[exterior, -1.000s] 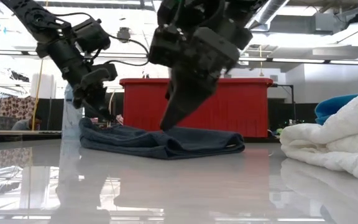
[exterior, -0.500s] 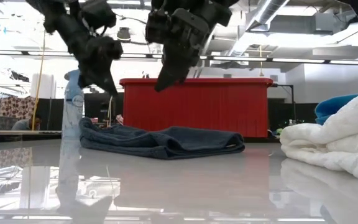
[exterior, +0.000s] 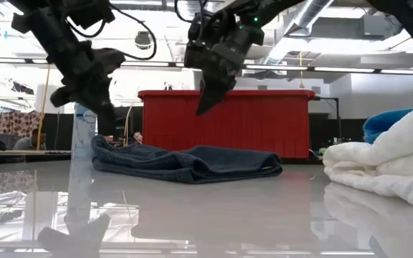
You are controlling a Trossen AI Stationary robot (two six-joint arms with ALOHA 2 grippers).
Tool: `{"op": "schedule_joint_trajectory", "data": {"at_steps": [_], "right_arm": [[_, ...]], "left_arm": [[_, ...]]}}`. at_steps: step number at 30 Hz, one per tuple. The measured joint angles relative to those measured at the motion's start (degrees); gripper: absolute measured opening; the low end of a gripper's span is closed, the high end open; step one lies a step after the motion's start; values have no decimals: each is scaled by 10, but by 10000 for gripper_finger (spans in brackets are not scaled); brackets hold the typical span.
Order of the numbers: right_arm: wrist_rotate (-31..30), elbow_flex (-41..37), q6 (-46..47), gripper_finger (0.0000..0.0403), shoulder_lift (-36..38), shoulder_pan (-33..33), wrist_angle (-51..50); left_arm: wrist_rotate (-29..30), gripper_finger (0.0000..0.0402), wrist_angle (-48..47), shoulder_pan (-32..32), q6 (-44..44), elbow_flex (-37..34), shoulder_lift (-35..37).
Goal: Fold laundry
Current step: Fold the dark blue shorts
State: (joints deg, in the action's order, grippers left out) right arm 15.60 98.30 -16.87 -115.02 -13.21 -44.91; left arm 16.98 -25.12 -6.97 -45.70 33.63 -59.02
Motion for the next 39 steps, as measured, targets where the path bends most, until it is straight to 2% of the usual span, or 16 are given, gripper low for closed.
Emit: {"op": "schedule_joint_trajectory", "data": {"at_steps": [5, 12, 17, 20, 24, 32, 39], "right_arm": [[32, 0, -19, 25, 0, -16, -4], [41, 0, -52, 24, 0, -31, -5], [41, 0, -68, 24, 0, -45, -3], [41, 0, -70, 24, 0, -52, -3], [41, 0, -74, 25, 0, -57, -3], [41, 0, -85, 25, 0, -68, 6], [45, 0, -53, 27, 0, -98, 4]], "left_arm": [[28, 0, -4, 7, -37, -2, -28], [-12, 0, 15, 7, -60, -2, -79], [7, 0, 6, 5, -57, -2, -89], [19, 0, -3, -8, -26, -2, -106], [2, 0, 11, -33, 20, -2, -150], [-28, 0, 167, -71, 124, 4, -256], [-33, 0, 210, -104, 209, 43, -293]]}}
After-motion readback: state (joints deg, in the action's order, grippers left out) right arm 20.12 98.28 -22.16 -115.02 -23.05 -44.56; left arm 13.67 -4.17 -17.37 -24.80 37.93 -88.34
